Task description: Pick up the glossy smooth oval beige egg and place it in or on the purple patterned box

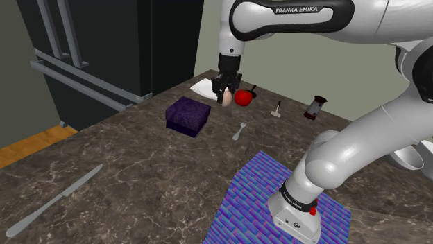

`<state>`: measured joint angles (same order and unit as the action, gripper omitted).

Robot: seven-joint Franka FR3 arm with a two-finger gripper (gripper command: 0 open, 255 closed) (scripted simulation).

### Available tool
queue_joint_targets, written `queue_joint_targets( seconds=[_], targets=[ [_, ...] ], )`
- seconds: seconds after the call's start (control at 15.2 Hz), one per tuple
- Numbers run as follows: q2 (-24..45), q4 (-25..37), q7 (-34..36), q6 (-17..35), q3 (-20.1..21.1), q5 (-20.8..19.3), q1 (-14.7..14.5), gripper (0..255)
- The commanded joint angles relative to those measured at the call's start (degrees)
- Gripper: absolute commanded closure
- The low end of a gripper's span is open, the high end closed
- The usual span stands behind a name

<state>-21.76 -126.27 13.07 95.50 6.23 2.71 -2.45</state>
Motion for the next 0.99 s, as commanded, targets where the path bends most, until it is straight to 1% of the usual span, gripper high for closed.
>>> queue_joint_targets(
  seconds=[0.0,0.2,0.59,0.92],
  targets=[
    [-0.13,1.48,0.03,-1.63,-0.04,-0.02,0.01,255],
    [-0.12,3.79,0.05,-3.92,-0.10,-0.06,0.04,255],
    [13.67,17.56,-0.29,-3.97,-0.29,-1.59,0.85,255],
    [25.59,31.66,-0.44,-6.22,-0.45,-2.85,1.12,255]
  ],
)
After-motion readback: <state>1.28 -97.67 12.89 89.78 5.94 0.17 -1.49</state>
